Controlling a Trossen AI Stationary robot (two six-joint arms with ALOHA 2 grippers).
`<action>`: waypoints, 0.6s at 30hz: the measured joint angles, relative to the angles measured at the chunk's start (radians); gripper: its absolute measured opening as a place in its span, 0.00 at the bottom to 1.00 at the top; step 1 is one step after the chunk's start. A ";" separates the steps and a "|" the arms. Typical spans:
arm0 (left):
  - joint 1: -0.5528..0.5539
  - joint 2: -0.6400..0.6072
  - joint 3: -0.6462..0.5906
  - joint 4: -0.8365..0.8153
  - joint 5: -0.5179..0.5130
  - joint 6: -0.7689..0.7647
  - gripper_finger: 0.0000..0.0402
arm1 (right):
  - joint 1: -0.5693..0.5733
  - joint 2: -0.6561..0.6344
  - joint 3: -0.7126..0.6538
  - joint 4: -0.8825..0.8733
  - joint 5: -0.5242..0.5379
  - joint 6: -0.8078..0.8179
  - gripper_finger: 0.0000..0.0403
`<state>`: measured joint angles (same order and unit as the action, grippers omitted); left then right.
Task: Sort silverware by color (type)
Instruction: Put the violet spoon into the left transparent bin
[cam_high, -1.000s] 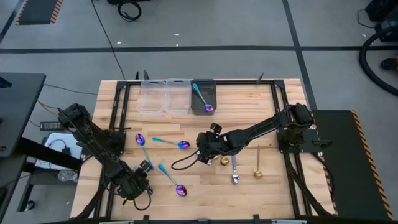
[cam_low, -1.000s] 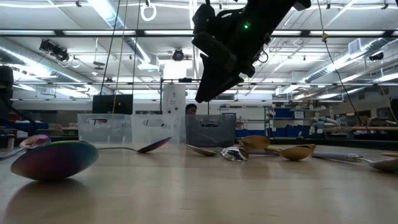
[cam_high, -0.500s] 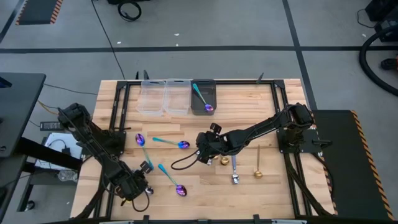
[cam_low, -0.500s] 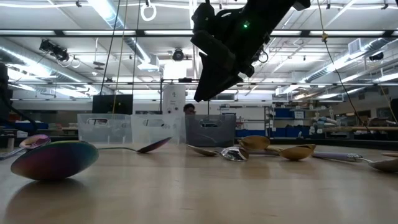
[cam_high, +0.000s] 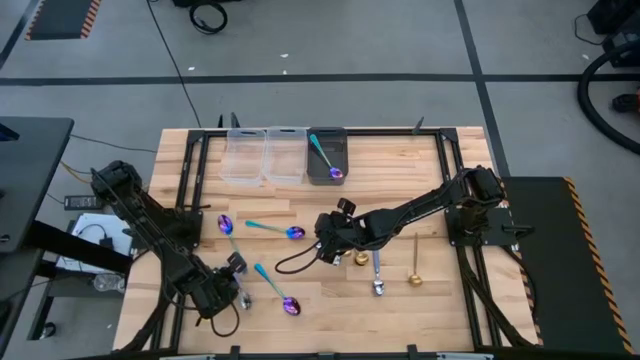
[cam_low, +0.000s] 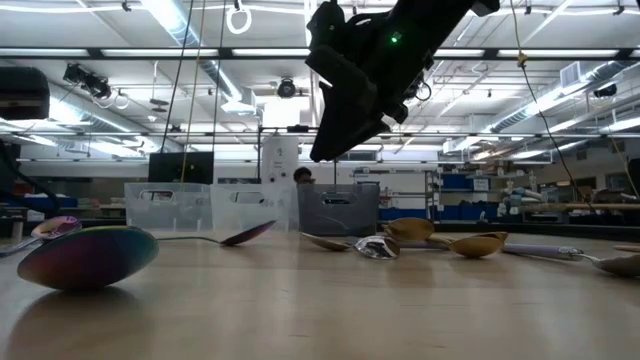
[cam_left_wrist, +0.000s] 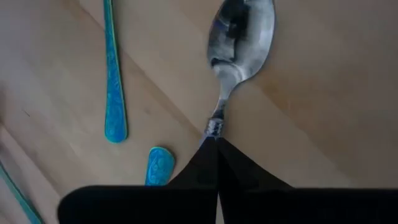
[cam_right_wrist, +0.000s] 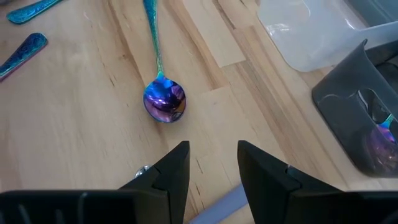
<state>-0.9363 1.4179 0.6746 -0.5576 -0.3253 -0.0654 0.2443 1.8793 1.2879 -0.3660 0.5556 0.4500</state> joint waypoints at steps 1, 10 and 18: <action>0.000 0.001 0.000 -0.003 0.000 0.000 0.00 | 0.000 0.000 0.000 0.001 0.000 0.000 0.36; 0.003 0.001 0.001 0.076 0.016 -0.116 0.09 | 0.000 0.000 0.000 0.008 0.000 -0.004 0.36; 0.003 0.003 0.000 0.099 -0.009 -0.107 0.31 | 0.002 0.000 0.000 0.028 0.000 -0.008 0.36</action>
<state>-0.9333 1.4204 0.6750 -0.4585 -0.3343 -0.1725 0.2459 1.8793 1.2877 -0.3385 0.5556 0.4416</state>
